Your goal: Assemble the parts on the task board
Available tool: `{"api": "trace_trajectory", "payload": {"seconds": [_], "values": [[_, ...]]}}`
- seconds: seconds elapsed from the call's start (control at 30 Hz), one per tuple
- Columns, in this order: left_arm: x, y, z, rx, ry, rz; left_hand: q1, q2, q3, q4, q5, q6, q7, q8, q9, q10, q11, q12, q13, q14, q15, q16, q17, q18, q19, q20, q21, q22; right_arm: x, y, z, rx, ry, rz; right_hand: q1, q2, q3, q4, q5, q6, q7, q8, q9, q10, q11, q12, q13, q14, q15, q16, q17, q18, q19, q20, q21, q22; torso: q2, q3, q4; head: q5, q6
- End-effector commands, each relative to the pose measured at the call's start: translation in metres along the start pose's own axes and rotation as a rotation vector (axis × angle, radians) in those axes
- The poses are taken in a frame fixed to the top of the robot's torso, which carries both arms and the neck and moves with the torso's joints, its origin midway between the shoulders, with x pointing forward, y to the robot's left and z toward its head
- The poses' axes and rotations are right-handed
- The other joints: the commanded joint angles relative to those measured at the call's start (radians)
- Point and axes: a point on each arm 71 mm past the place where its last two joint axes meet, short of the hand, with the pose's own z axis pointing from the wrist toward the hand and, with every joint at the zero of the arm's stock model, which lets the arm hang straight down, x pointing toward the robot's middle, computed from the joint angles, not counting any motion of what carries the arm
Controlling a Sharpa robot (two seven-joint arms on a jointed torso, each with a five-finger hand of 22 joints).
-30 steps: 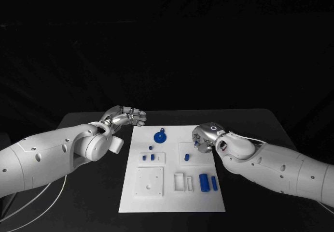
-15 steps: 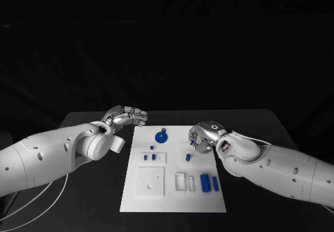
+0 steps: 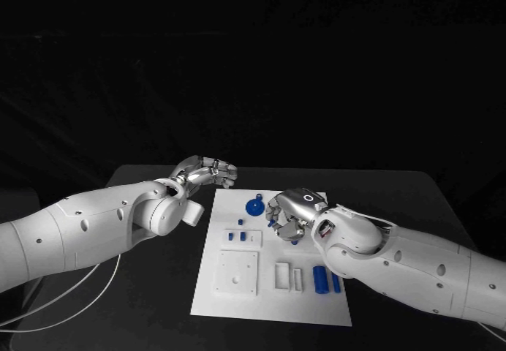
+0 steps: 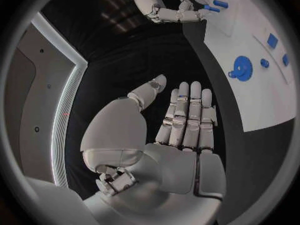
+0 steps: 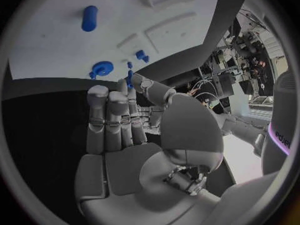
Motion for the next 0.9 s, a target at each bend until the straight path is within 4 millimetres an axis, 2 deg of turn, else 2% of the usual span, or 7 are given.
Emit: {"api": "trace_trajectory", "payload": {"seconds": [0.03, 0.2, 0.3, 0.5, 0.8, 0.9], "values": [[0.002, -0.005, 0.002, 0.022, -0.014, -0.014, 0.0, 0.013, -0.005, 0.001, 0.002, -0.004, 0.001, 0.004, -0.001, -0.006, 0.0, -0.002, -0.002, 0.002, 0.003, -0.006, 0.001, 0.007, 0.008, 0.002, -0.005, 0.002, 0.009, 0.012, 0.004, -0.041, 0.039, -0.012, -0.006, 0.0, 0.007, -0.001, 0.001, 0.008, 0.0, 0.004, 0.002, 0.045, -0.005, -0.002, 0.002, -0.023, -0.014, 0.006, -0.001, 0.053, 0.003, -0.007, 0.006, 0.02, -0.002, -0.0025, 0.0016, 0.019, -0.008], [0.004, -0.01, 0.006, 0.031, -0.018, -0.009, 0.0, 0.013, -0.005, 0.001, 0.002, -0.004, 0.001, 0.004, -0.001, -0.005, -0.001, -0.002, -0.002, 0.003, 0.003, -0.007, 0.002, 0.007, 0.009, 0.002, -0.006, 0.002, 0.026, 0.027, 0.007, -0.081, 0.081, -0.047, -0.007, 0.001, 0.007, -0.001, 0.002, 0.007, 0.0, 0.003, 0.002, 0.045, -0.005, -0.002, 0.003, -0.024, -0.014, 0.006, -0.002, 0.053, 0.002, -0.007, 0.007, 0.02, -0.002, -0.0032, 0.0011, 0.033, -0.02], [0.007, -0.011, 0.007, 0.034, -0.014, -0.011, 0.001, 0.012, -0.005, 0.001, 0.002, -0.004, 0.001, 0.004, -0.002, -0.005, -0.001, -0.002, -0.002, 0.003, 0.003, -0.007, 0.003, 0.007, 0.009, 0.002, -0.006, 0.001, 0.037, 0.035, 0.009, -0.099, 0.105, -0.058, -0.007, 0.001, 0.007, -0.002, 0.004, 0.007, 0.0, 0.003, 0.002, 0.044, -0.005, -0.003, 0.004, -0.024, -0.014, 0.007, -0.002, 0.053, 0.002, -0.007, 0.007, 0.02, 0.0, -0.002, 0.0028, 0.038, -0.022], [0.012, -0.013, 0.008, 0.04, -0.016, -0.014, 0.001, 0.012, -0.005, 0.002, 0.002, -0.003, 0.0, 0.005, -0.002, -0.005, -0.001, -0.002, -0.002, 0.004, 0.003, -0.009, 0.004, 0.008, 0.01, 0.002, -0.007, 0.001, 0.058, 0.045, 0.008, -0.122, 0.148, -0.07, -0.007, 0.003, 0.006, -0.003, 0.006, 0.007, 0.001, 0.002, 0.002, 0.044, -0.005, -0.004, 0.006, -0.024, -0.014, 0.007, -0.003, 0.053, 0.002, -0.008, 0.008, 0.02, 0.0, -0.0011, 0.0005, 0.055, -0.028], [0.012, -0.013, 0.009, 0.038, -0.022, -0.025, 0.001, 0.011, -0.005, 0.003, 0.003, -0.002, 0.0, 0.006, -0.002, -0.004, -0.001, -0.001, -0.003, 0.002, 0.004, -0.014, 0.006, 0.009, 0.014, 0.002, -0.008, 0.001, 0.074, 0.054, 0.007, -0.135, 0.173, -0.069, -0.008, 0.004, 0.005, -0.006, 0.009, 0.007, 0.001, 0.001, 0.002, 0.044, -0.005, -0.005, 0.008, -0.025, -0.014, 0.008, -0.004, 0.053, 0.002, -0.008, 0.008, 0.02, 0.0, -0.0008, -0.001, 0.076, -0.039], [0.012, -0.013, 0.009, 0.038, -0.02, -0.026, 0.001, 0.012, -0.005, 0.003, 0.003, -0.002, 0.0, 0.007, -0.002, -0.004, -0.001, -0.001, -0.003, 0.002, 0.004, -0.015, 0.007, 0.009, 0.014, 0.003, -0.008, 0.001, 0.077, 0.056, 0.006, -0.137, 0.177, -0.07, -0.009, 0.005, 0.005, -0.006, 0.01, 0.007, 0.001, 0.001, 0.003, 0.044, -0.005, -0.006, 0.009, -0.025, -0.014, 0.008, -0.004, 0.053, 0.002, -0.008, 0.009, 0.02, 0.0, -0.0004, 0.0006, 0.082, -0.044]]}}
